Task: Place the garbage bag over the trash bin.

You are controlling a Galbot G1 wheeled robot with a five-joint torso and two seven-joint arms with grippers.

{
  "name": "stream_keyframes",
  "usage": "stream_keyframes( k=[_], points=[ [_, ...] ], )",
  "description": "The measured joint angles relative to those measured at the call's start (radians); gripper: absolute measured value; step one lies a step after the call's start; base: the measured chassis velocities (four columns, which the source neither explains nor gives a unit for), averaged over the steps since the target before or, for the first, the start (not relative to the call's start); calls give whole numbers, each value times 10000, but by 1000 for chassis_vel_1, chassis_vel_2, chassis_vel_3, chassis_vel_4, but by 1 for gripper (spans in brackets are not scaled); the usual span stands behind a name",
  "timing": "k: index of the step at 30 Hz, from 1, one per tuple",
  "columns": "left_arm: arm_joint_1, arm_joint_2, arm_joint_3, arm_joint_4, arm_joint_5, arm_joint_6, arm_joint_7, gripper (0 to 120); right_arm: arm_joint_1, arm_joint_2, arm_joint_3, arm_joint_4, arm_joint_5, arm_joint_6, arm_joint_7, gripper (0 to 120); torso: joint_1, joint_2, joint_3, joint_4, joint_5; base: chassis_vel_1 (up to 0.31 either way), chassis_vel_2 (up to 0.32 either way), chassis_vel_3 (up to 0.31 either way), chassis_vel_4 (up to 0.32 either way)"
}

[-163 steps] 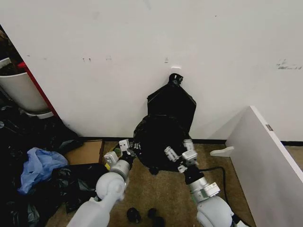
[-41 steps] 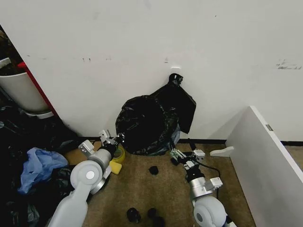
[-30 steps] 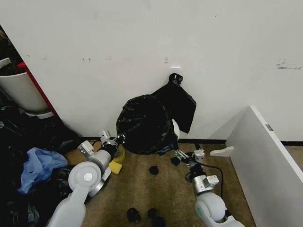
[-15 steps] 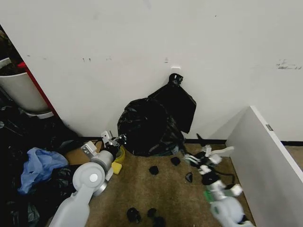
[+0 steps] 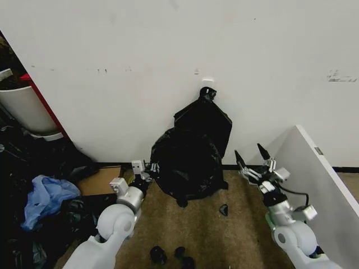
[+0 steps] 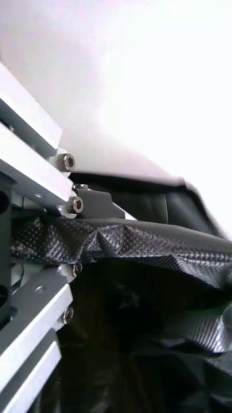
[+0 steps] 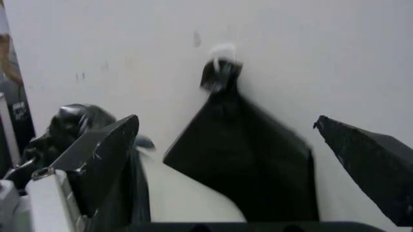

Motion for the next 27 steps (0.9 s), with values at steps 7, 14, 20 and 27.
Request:
stream_keyframes(
  k=[7,14,20,27],
  points=[
    [-175,626,-92,1369,1188,-2489,2348,1,266,-900,-172,165,660,-596,-143,100,0,0,1,0,0,0,0,0,0],
    [-712,611,-363,2630,1472,-4915,4869,1,453,-1890,-107,-491,762,-775,-2239,100,0,0,1,-1,3,0,0,0,0],
    [-880,558,-395,2862,1939,-6022,5814,1,537,-2127,-75,-764,747,-755,-3695,100,0,0,1,-2,2,0,0,0,0],
    [-940,510,-404,2853,2501,-6485,6038,1,516,-1860,-20,-895,689,-547,-5804,100,0,0,0,-1,2,0,0,0,0]
  ],
)
